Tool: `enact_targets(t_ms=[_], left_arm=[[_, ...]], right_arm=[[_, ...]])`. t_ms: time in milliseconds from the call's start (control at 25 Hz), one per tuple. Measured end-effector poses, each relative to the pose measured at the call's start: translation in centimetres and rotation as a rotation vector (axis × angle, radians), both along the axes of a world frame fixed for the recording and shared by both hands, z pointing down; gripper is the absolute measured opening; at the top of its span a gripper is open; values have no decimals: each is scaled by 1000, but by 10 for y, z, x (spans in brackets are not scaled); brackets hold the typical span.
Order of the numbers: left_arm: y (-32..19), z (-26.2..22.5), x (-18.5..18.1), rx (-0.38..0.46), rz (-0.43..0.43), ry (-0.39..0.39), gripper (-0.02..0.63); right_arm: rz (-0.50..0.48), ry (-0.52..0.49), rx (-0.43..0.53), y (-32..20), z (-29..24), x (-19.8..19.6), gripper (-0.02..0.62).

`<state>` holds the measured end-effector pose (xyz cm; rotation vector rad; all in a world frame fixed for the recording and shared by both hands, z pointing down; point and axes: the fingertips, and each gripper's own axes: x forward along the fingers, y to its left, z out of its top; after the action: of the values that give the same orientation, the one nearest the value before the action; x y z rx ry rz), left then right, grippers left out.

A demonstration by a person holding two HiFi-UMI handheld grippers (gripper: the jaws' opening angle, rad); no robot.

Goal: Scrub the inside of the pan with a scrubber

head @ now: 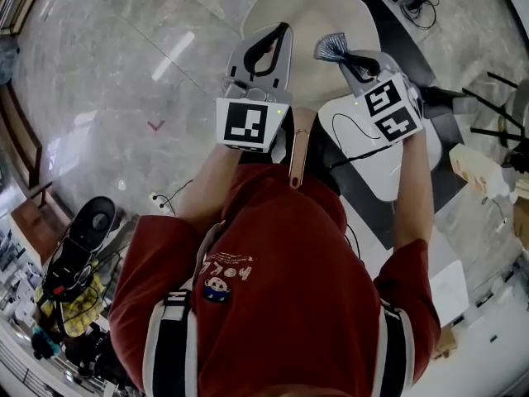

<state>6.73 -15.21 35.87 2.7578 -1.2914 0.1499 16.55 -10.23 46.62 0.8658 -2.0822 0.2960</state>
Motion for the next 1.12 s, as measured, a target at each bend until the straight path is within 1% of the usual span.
enact_targets(t_ms=[120, 200, 480, 640, 760, 840, 1120], left_arm=[[1, 7, -6, 2, -8, -1, 5], [2, 12, -8, -6, -10, 1, 5], [4, 27, -14, -13, -14, 11, 5], [3, 35, -22, -29, -28, 12, 5], [1, 35, -25, -30, -34, 14, 6], [1, 36, -26, -31, -39, 15, 5], [-7, 35, -33, -23, -69, 10, 5]], right_arm=[[-158, 82, -202, 17, 34, -10, 52], [-226, 114, -296, 24, 47, -15, 52], [-373, 221, -509, 39, 64, -23, 52], [-436, 265, -569, 38, 74, -27, 52], [-457, 264, -629, 43, 80, -31, 52], [-466, 253, -653, 45, 82, -36, 52], [-486, 216, -648, 45, 86, -54, 52]])
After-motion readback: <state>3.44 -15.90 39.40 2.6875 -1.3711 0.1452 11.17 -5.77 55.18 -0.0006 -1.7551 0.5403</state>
